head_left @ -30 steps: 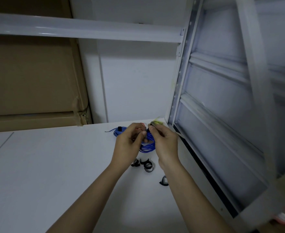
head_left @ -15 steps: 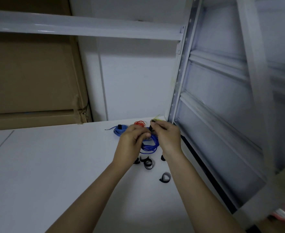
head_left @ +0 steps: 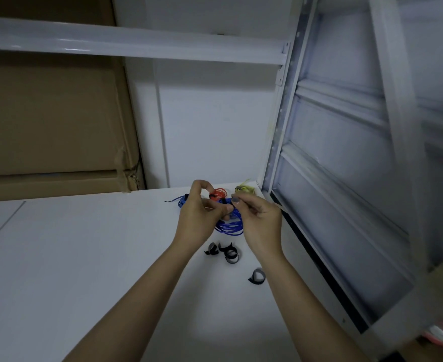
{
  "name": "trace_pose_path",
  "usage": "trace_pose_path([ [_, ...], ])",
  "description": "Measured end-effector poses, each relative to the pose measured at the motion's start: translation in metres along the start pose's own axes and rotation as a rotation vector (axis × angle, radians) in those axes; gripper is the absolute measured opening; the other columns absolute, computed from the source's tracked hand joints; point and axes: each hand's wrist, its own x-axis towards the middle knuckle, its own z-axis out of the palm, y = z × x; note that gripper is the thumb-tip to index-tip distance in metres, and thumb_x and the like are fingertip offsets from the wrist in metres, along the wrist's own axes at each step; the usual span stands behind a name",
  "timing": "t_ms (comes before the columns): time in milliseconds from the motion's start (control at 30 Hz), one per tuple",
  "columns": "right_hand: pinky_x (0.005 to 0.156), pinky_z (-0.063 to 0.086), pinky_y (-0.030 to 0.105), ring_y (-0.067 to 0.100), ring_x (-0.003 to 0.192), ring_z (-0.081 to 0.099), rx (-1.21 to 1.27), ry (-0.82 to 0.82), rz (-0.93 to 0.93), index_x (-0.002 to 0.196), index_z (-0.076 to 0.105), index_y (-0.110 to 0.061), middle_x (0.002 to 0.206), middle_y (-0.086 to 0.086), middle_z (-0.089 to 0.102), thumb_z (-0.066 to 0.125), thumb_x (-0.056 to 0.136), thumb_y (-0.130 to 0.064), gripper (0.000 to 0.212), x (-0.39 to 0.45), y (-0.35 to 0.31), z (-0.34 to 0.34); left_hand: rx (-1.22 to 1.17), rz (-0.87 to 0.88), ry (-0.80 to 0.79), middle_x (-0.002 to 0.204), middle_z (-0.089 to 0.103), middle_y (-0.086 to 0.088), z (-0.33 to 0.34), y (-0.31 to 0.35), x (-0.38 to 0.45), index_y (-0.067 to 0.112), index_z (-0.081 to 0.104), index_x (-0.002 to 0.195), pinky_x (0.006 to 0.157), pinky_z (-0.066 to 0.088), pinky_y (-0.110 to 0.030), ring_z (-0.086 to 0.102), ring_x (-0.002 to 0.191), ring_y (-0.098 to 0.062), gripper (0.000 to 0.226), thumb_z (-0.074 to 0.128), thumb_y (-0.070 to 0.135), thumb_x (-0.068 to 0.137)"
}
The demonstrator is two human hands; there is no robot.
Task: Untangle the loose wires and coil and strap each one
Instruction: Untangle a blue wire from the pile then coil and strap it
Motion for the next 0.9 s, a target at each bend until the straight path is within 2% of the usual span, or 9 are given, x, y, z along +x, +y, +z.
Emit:
trace_pose_path([
  [67,0.076,0.05,0.014,0.004,0.085,0.067,0.009,-0.054,-0.03,0.089,0.074,-0.018,0.086,-0.011,0.072,0.062,0.087,0.005,0.026,0.001,0.0,-0.004,-0.07,-0.024,0.012,0.065,0.071,-0.006,-0.001,0.002,0.001,0.018,0.043,0.091,0.059,0.052,-0.018,0.069,0.062,-0.018,0.036,0.073,0.001,0.08],
  [200,0.081,0.053,0.026,0.015,0.092,0.067,-0.055,-0.211,-0.167,0.086,0.075,-0.008,0.092,0.003,0.071,0.063,0.085,0.007,0.019,0.004,0.002,-0.014,-0.187,-0.082,0.038,0.065,0.071,-0.01,-0.004,0.004,0.005,0.014,0.049,0.089,0.06,0.054,-0.023,0.067,0.057,-0.019,0.028,0.07,-0.003,0.081],
  [300,0.076,0.054,0.024,0.009,0.091,0.065,-0.128,-0.231,-0.245,0.077,0.074,-0.007,0.091,-0.002,0.069,0.065,0.079,0.009,0.018,0.004,0.003,-0.017,-0.242,-0.109,0.027,0.064,0.071,-0.004,-0.006,0.004,0.008,0.013,0.052,0.086,0.059,0.052,-0.021,0.065,0.054,-0.016,0.02,0.069,0.002,0.085],
  [400,0.076,0.056,0.027,0.01,0.09,0.065,-0.162,-0.251,-0.369,0.08,0.072,-0.006,0.089,-0.01,0.067,0.061,0.079,0.007,0.017,0.006,0.001,-0.019,-0.288,-0.105,0.001,0.065,0.071,-0.005,-0.006,0.005,0.008,0.011,0.051,0.086,0.058,0.051,-0.021,0.065,0.054,-0.016,0.019,0.068,0.002,0.086],
  [500,0.078,0.052,0.02,0.011,0.091,0.066,-0.04,-0.251,-0.277,0.092,0.067,-0.014,0.092,-0.009,0.068,0.065,0.082,-0.004,0.014,0.007,-0.005,-0.019,-0.269,-0.057,0.007,0.063,0.07,-0.006,-0.007,0.009,0.009,0.01,0.051,0.086,0.058,0.051,-0.02,0.064,0.056,-0.016,0.02,0.069,0.003,0.085],
  [600,0.079,0.05,0.015,0.009,0.093,0.066,0.013,-0.252,-0.145,0.104,0.061,-0.028,0.089,-0.008,0.071,0.072,0.082,-0.007,0.033,0.01,-0.01,-0.019,-0.195,0.013,0.028,0.064,0.07,-0.004,-0.006,0.011,0.01,0.01,0.052,0.086,0.056,0.049,-0.018,0.065,0.055,-0.015,0.019,0.071,0.005,0.084],
  [700,0.081,0.051,0.015,0.008,0.094,0.064,-0.076,-0.309,-0.124,0.11,0.058,-0.035,0.086,-0.009,0.068,0.074,0.079,-0.004,0.047,0.017,-0.013,-0.018,-0.087,0.079,0.047,0.069,0.068,-0.007,-0.006,0.012,0.01,0.013,0.052,0.082,0.055,0.051,-0.024,0.065,0.058,-0.018,0.02,0.071,0.007,0.085],
  [833,0.082,0.053,0.017,0.004,0.091,0.064,-0.201,-0.353,-0.172,0.122,0.058,-0.024,0.086,-0.012,0.066,0.075,0.079,-0.005,0.05,0.024,-0.016,-0.019,-0.059,0.123,0.05,0.078,0.069,-0.018,-0.007,0.011,0.011,0.017,0.049,0.078,0.064,0.053,-0.036,0.068,0.071,-0.031,0.024,0.069,0.008,0.086],
  [900,0.08,0.055,0.02,0.002,0.086,0.065,-0.301,-0.346,-0.22,0.12,0.061,-0.017,0.083,-0.019,0.065,0.075,0.079,-0.01,0.044,0.025,-0.016,-0.018,-0.064,0.122,0.042,0.079,0.07,-0.016,-0.008,0.011,0.011,0.019,0.049,0.079,0.065,0.053,-0.036,0.069,0.073,-0.031,0.024,0.07,0.01,0.086],
])
